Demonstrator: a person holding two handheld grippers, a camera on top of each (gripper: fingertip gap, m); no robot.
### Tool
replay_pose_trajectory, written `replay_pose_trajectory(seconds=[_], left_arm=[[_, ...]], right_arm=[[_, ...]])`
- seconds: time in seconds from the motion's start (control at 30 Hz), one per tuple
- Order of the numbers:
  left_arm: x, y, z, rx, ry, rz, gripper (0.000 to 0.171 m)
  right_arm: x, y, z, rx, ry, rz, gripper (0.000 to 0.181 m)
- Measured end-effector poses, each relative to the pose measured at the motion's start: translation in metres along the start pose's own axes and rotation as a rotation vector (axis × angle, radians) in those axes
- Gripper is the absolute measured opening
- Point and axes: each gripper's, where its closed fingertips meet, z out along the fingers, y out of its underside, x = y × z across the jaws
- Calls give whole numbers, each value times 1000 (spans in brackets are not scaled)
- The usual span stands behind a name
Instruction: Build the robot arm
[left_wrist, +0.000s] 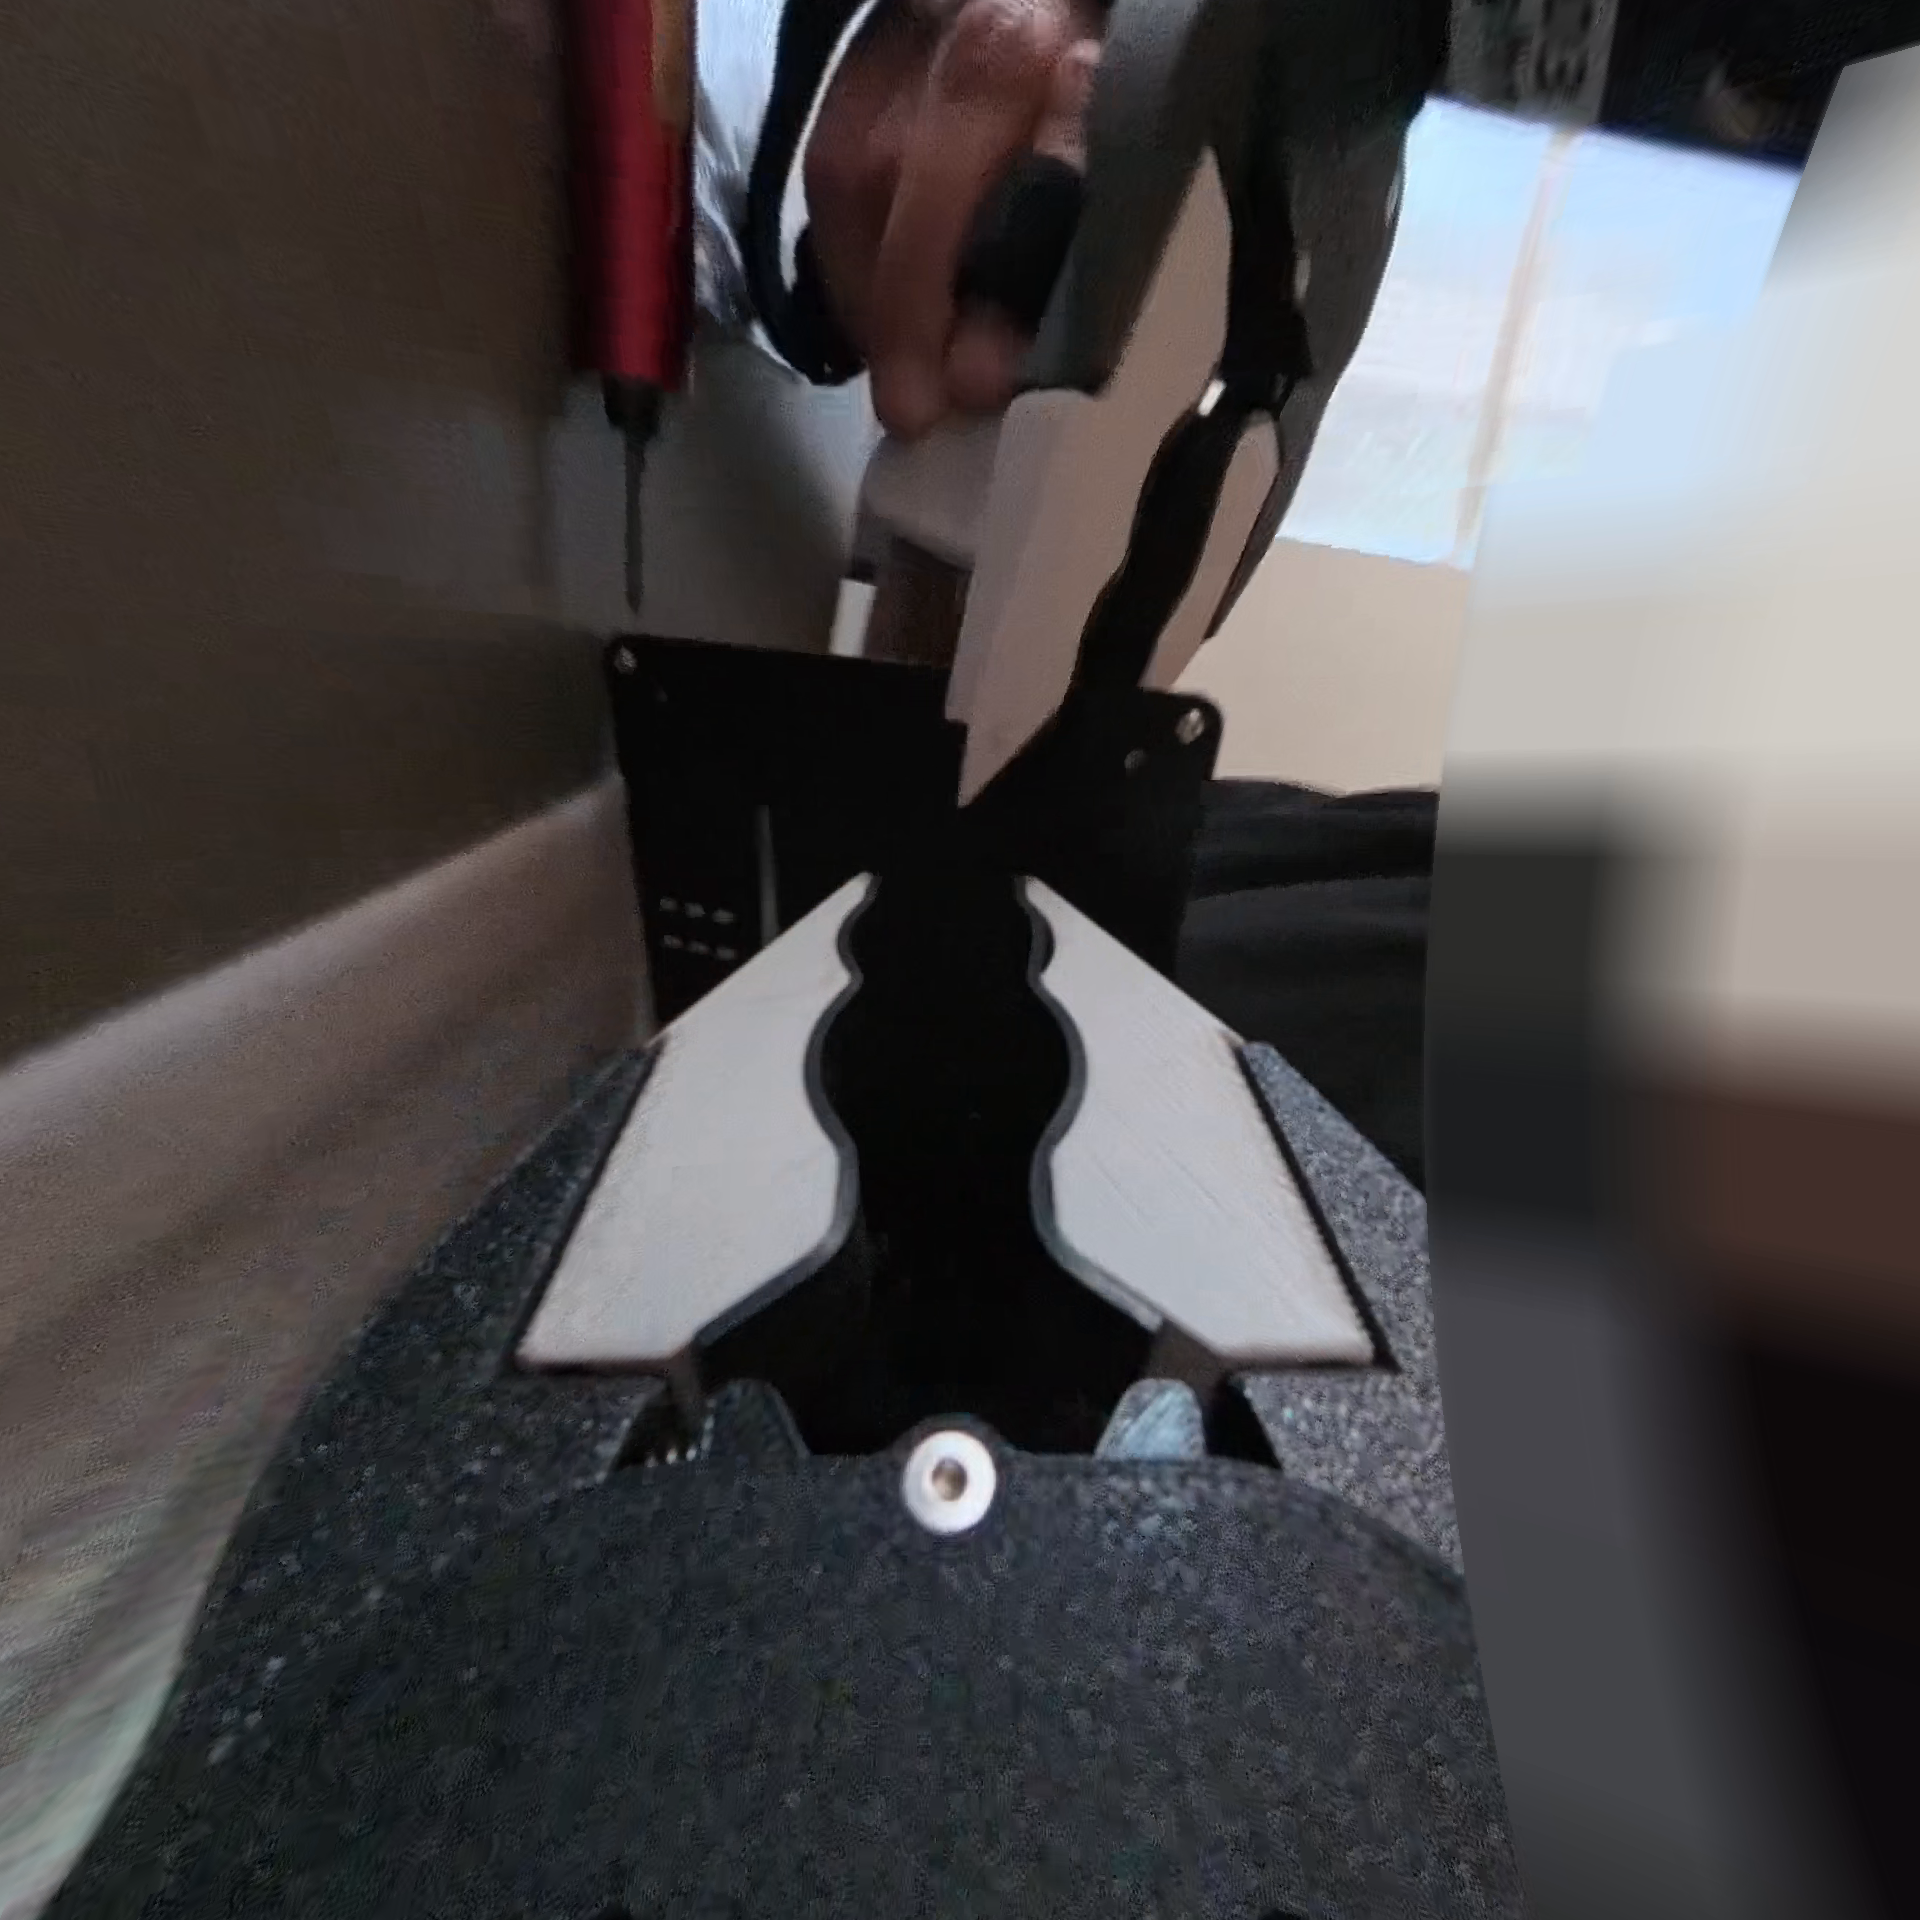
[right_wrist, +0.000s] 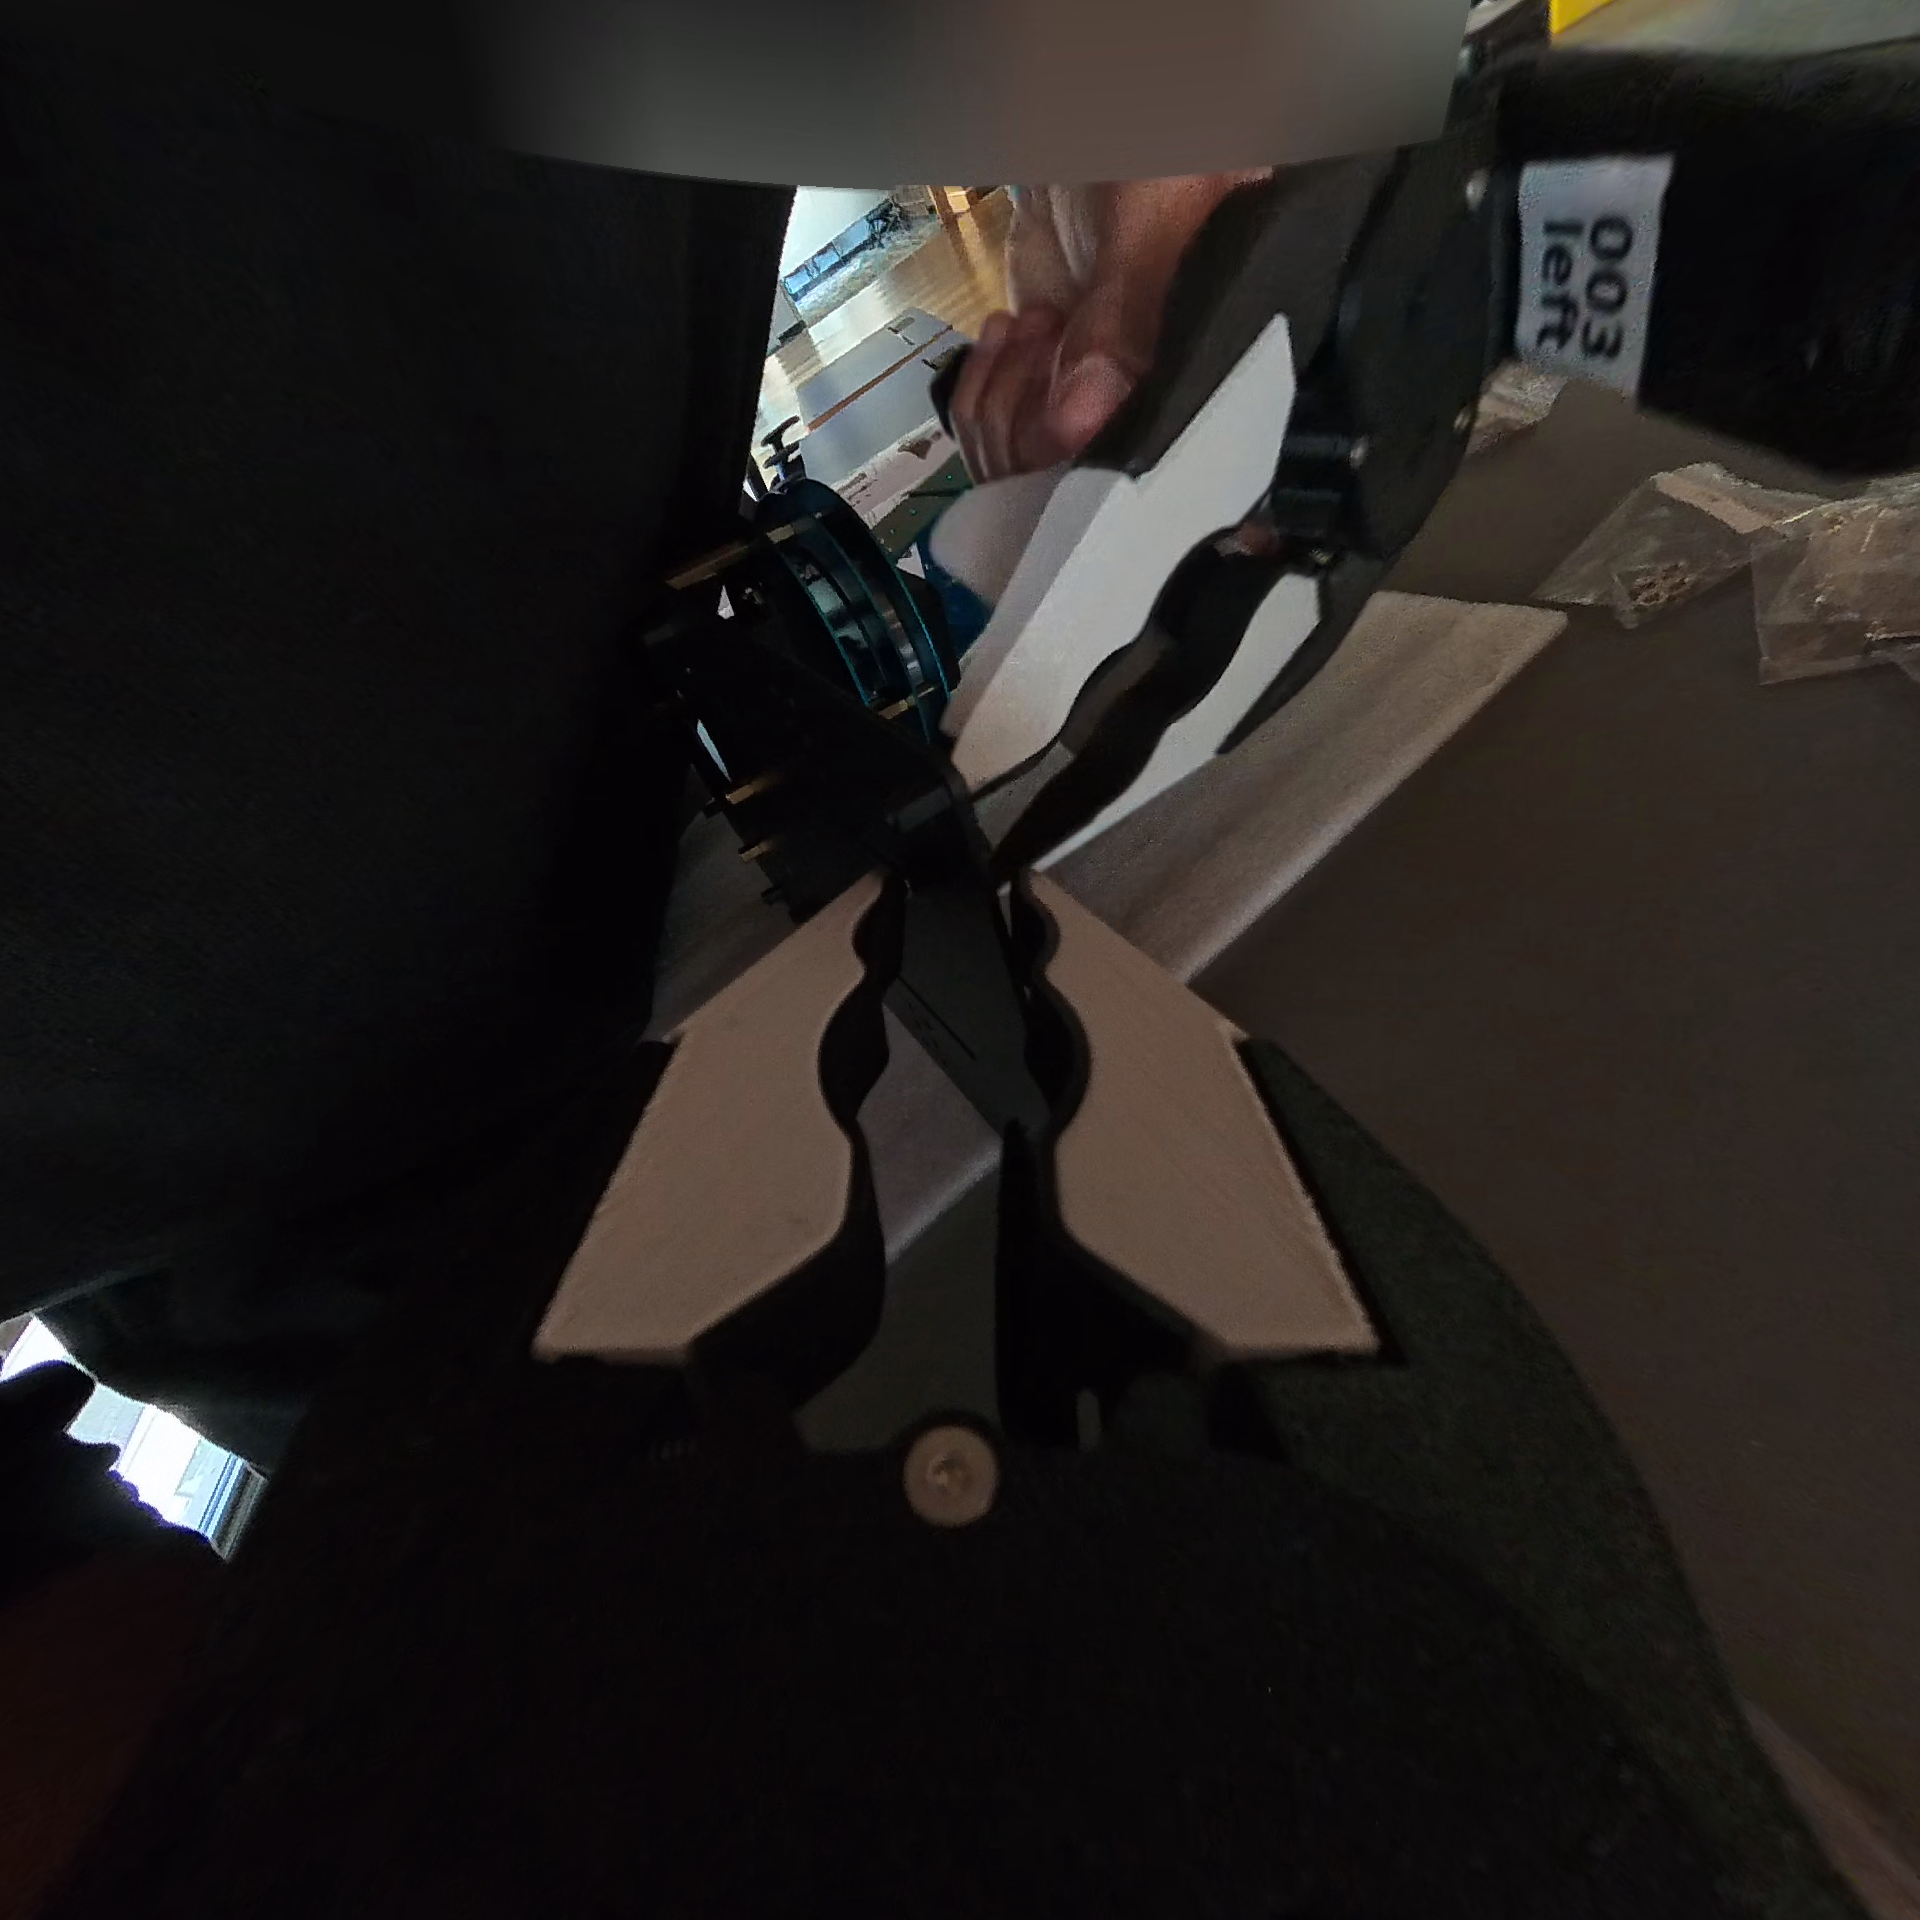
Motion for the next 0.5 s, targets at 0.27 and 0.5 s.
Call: replay_pose_trajectory(seconds=[0.27, 0.5], left_arm=[[3, -10, 4, 26, 54, -139, 4], [5, -5, 5, -15, 55, -147, 19]], right_arm=[[0, 0, 0, -3, 4, -3, 19], [0, 0, 0, -9, -4, -5, 19]])
